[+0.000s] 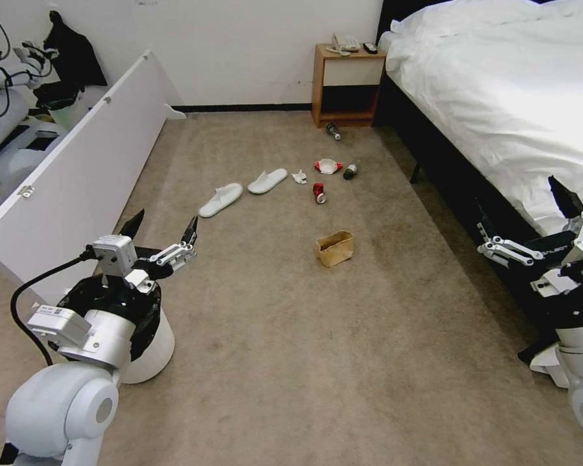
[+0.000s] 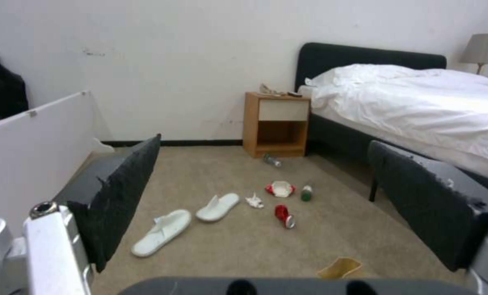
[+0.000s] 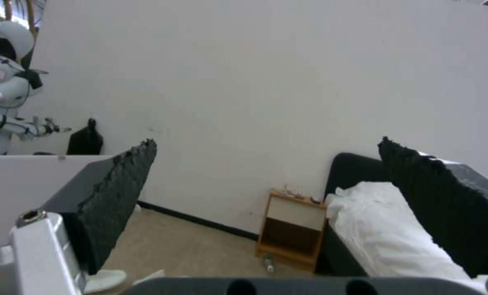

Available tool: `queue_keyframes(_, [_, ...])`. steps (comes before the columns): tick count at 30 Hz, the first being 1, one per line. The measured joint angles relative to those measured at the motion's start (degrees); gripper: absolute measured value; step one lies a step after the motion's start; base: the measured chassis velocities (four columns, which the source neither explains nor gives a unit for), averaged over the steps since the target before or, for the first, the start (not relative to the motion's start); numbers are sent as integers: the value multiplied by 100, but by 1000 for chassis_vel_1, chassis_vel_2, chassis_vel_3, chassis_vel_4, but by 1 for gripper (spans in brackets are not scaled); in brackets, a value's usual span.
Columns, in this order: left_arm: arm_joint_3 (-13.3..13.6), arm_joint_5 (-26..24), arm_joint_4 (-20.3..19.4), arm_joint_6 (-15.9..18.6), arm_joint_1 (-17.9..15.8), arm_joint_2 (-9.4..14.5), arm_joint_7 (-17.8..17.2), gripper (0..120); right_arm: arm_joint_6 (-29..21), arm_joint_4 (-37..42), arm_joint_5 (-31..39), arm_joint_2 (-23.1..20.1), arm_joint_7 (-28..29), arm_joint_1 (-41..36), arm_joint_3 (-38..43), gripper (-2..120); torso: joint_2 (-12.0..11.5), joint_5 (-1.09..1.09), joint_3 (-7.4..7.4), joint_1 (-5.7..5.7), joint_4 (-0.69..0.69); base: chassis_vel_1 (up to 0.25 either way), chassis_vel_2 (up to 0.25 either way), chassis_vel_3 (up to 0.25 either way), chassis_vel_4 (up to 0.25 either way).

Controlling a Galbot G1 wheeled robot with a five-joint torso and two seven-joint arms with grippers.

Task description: Pick up the trash bin, then pick up the garbage from the floor and place it into the trash bin.

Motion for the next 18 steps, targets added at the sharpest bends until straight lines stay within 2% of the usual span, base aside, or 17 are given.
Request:
queue_keyframes(15, [-19,-58,-38,90,-101,43,-43,100,-14,17,63,-56,2,23,100,100,0,0,0,0,0,0,0,0,0])
queue_keyframes(18, [-133,-102,-185,400,-153,144,-240,100,-18,22,72,-71,4,11,118,100,0,0,0,0,1,0,0,0,0])
